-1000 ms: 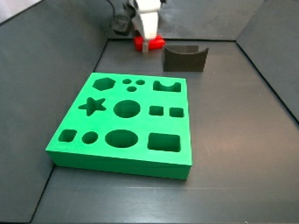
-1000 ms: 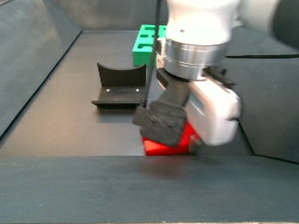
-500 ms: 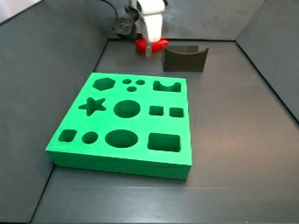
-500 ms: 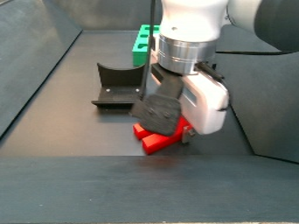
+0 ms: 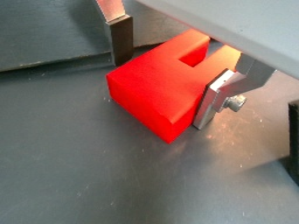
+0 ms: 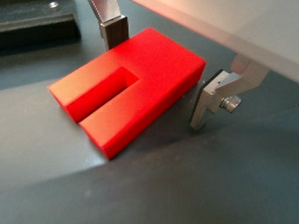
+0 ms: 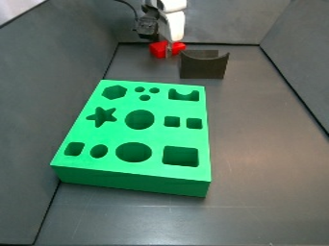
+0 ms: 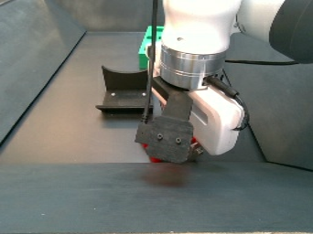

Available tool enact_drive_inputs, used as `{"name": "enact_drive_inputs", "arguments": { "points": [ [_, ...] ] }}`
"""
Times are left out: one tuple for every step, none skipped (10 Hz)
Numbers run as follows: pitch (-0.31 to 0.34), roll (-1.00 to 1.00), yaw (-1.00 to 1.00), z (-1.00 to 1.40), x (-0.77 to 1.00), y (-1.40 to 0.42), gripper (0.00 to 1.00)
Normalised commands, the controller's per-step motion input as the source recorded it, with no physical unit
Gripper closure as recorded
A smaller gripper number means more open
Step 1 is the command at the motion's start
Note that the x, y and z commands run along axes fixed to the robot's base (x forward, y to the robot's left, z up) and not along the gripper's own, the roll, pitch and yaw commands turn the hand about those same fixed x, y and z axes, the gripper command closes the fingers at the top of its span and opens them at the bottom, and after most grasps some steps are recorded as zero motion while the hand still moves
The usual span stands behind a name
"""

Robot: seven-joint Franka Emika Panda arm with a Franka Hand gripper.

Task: Pick up the double-square object. Move up. Place the double-square object on the fixture. Regrasp the double-square object. Move to above the board. Insert the double-square object.
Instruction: Pick up the double-square object.

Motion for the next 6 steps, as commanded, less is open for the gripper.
{"name": "enact_drive_inputs", "arguments": {
  "points": [
    [0.000,0.00,0.00,0.00,0.00,0.00,0.00],
    [0.000,0.00,0.00,0.00,0.00,0.00,1.00],
    [0.000,0.00,0.00,0.00,0.00,0.00,1.00],
    [0.000,0.00,0.00,0.00,0.00,0.00,1.00],
    [0.000,0.00,0.00,0.00,0.00,0.00,1.00],
    [0.000,0.00,0.00,0.00,0.00,0.00,1.00]
  ]
}}
